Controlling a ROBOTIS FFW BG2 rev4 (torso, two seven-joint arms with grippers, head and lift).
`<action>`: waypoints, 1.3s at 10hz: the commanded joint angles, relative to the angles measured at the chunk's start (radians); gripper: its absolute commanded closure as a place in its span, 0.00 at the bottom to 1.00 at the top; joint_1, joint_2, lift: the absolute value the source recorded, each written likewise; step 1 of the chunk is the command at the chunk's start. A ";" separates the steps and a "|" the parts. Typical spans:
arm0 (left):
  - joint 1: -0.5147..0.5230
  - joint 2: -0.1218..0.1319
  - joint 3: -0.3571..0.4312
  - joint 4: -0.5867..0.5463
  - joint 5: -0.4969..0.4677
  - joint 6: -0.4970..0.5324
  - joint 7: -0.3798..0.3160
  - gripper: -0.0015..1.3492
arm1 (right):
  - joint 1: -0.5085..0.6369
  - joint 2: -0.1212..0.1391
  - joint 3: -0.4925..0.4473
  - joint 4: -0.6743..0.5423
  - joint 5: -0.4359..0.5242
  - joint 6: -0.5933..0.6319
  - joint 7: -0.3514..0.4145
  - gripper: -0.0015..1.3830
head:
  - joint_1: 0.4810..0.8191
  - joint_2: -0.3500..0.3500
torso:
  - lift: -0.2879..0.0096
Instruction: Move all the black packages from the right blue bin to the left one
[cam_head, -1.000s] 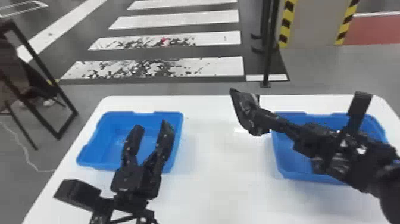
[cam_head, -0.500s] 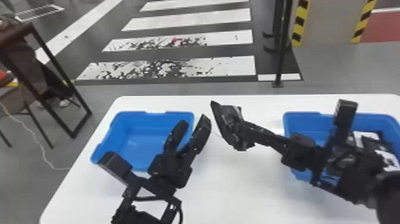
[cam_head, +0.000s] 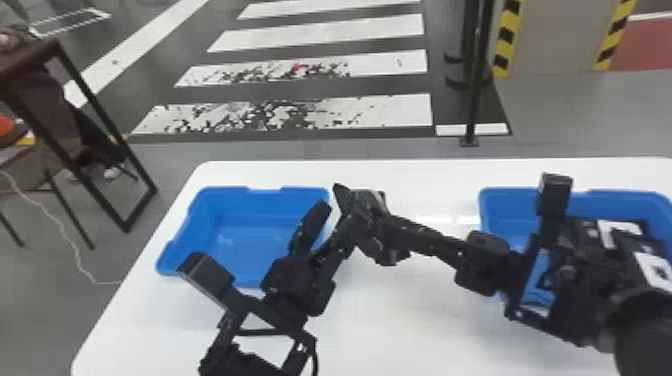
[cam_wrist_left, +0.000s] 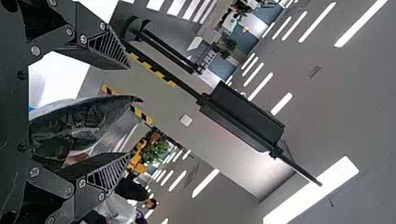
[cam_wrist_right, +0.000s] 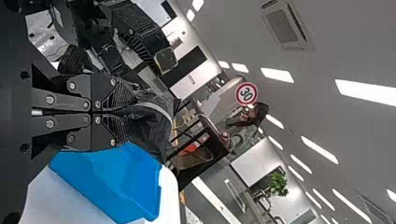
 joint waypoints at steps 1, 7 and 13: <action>-0.002 0.004 -0.015 0.000 0.003 0.003 0.000 0.31 | -0.013 -0.001 0.026 0.006 -0.009 0.001 -0.002 0.82 | 0.63 0.82 | 0.50; 0.033 0.001 -0.009 -0.020 -0.025 -0.081 0.032 0.77 | -0.025 -0.001 0.037 0.010 -0.025 -0.004 -0.007 0.82 | 0.63 0.83 | 0.50; 0.052 0.004 0.013 -0.098 -0.087 0.037 0.054 0.91 | -0.074 0.011 0.037 0.074 -0.061 -0.090 -0.024 0.63 | 0.63 0.83 | 0.50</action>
